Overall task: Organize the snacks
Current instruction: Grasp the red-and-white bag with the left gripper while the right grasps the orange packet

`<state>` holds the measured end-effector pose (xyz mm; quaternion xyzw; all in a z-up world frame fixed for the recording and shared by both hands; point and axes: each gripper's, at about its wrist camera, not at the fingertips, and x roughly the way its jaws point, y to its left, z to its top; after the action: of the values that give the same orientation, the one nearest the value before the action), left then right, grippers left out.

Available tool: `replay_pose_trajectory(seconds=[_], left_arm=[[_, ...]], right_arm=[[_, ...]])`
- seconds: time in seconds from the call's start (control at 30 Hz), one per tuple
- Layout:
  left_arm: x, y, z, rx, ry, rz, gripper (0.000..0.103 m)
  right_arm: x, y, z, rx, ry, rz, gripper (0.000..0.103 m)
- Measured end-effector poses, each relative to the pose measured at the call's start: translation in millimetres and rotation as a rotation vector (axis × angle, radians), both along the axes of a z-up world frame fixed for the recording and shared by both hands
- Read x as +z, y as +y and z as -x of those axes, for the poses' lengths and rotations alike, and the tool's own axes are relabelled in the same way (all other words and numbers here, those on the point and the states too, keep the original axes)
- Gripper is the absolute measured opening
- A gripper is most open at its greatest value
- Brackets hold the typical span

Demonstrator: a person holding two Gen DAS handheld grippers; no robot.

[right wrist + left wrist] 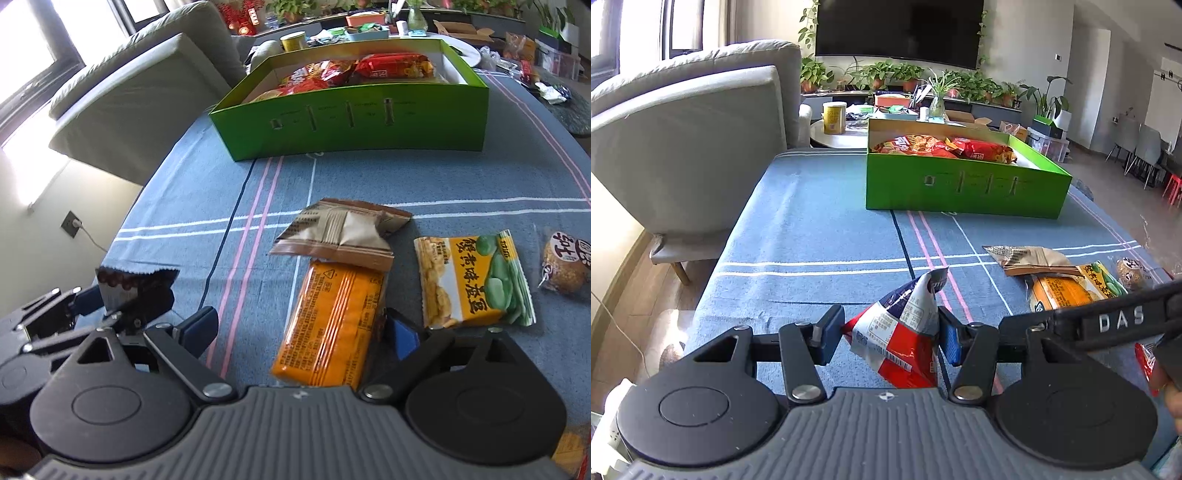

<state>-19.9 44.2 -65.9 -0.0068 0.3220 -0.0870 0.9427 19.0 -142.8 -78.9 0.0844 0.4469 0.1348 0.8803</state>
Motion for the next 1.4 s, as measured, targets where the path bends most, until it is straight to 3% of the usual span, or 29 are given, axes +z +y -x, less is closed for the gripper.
replay_pose_trajectory(seconds=[0.4,0.57,0.7,0.93,1.0,1.07,1.4], left_arm=[[2.2,3.7,3.8,0.014,-0.011,0.006,0.050],[1.9,4.4,3.6,0.015,-0.009,0.008,0.050],[1.2,2.4,4.2,0.009,-0.007,0.009,0.050],[1.5,0.5,5.4,-0.005,-0.009,0.006,0.050],[1.7,0.5,5.3,-0.002,-0.010,0.008,0.050],[2.4,-0.2,6.1,-0.001,-0.014,0.010,0.050],[11.5,-6.3,11.7,-0.021,-0.043,0.018,0.050]], right_arm=[[0.1,-4.7,12.1,0.163,-0.068,0.045,0.078],[3.4,-14.4,13.1,0.151,-0.053,0.072,0.078],[6.0,-18.0,14.8,0.113,-0.069,0.084,0.095],[-2.5,-9.1,10.7,0.075,-0.078,0.120,0.094],[-0.7,-10.0,14.1,0.085,-0.098,0.132,0.085],[4.0,-13.4,17.4,0.100,-0.101,0.117,0.081],[43.3,-28.7,34.7,0.115,-0.213,-0.012,0.081]])
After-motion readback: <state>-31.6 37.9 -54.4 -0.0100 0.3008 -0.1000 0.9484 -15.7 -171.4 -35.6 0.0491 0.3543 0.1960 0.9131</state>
